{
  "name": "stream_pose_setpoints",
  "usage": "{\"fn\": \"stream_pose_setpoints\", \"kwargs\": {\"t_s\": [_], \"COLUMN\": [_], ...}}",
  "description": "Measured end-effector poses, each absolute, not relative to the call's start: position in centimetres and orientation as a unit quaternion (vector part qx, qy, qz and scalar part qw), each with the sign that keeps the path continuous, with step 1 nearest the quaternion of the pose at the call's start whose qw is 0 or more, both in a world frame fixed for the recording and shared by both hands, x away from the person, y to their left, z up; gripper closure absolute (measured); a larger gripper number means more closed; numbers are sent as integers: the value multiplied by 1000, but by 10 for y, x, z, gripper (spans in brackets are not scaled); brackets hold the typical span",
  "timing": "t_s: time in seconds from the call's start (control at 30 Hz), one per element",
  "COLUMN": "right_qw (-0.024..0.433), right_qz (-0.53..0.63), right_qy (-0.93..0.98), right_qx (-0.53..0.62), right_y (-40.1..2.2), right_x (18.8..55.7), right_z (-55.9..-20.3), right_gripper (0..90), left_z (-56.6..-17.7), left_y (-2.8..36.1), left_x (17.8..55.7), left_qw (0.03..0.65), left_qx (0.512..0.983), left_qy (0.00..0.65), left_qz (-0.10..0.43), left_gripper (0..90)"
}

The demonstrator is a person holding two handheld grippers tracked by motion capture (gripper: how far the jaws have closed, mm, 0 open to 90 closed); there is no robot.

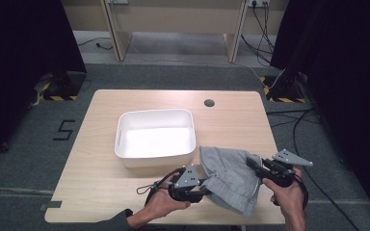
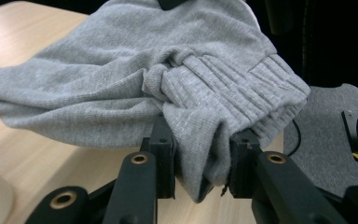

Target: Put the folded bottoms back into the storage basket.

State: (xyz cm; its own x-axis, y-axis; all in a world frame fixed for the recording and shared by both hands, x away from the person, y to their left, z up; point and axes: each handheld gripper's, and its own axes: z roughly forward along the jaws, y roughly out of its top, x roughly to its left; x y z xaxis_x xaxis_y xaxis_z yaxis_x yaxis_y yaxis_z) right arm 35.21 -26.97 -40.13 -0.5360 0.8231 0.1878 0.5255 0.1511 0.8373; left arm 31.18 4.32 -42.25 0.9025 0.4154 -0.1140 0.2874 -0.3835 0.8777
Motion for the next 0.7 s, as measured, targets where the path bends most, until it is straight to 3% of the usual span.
{"fn": "stream_pose_setpoints", "kwargs": {"t_s": [0.47, 0.7], "right_qw": [184, 174], "right_qz": [478, 481], "right_qy": [743, 750], "right_qx": [431, 419], "right_y": [-265, -245], "right_x": [358, 382], "right_z": [-359, -341], "right_gripper": [683, 683], "left_z": [-383, -365], "left_y": [48, 68], "left_x": [319, 331], "left_qw": [529, 535], "left_qx": [821, 811], "left_qy": [202, 219], "left_qz": [81, 93], "left_gripper": [690, 690]}}
